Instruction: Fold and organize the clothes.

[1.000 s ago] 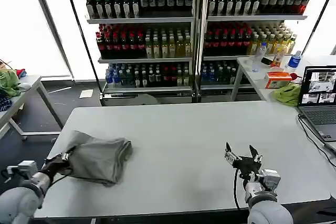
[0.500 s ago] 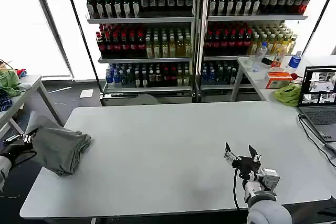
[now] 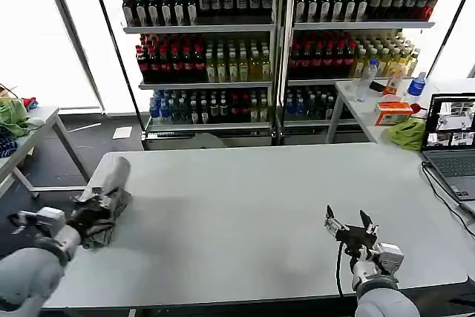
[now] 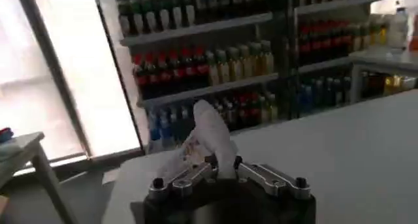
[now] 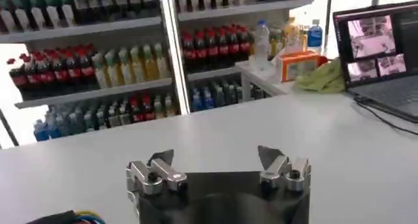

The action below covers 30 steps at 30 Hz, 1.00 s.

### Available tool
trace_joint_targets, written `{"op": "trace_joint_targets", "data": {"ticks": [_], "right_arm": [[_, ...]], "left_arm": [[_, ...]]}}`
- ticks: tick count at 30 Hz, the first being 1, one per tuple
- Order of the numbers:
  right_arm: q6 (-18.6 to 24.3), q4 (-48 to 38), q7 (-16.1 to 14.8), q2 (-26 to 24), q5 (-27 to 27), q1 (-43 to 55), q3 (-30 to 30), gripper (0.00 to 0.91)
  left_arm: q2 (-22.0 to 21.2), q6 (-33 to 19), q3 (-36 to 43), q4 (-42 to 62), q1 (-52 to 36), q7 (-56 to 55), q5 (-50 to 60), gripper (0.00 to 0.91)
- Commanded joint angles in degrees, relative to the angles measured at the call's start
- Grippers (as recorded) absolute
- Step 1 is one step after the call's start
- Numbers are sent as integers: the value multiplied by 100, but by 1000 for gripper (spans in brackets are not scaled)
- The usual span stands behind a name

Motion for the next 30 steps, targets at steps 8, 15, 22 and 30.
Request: {"op": "trace_joint_targets", "data": {"ticks": [8, 15, 22, 30], "right_arm": [[-60, -4, -9, 302, -228, -208, 205, 907], [-109, -50, -32, 297, -266, -139, 160, 907], [-143, -132, -31, 281, -277, -17, 59, 907], [-183, -208, -13, 240, -227, 79, -20, 907]], "left_arm": [[-1318, 176, 3441, 498, -2052, -256, 253, 0], [-1750, 141, 3592, 711, -2139, -266, 112, 0], [-2151, -43, 3707, 680, -2177, -300, -256, 907], [-2393, -138, 3723, 694, -2149, -331, -295, 907]]}}
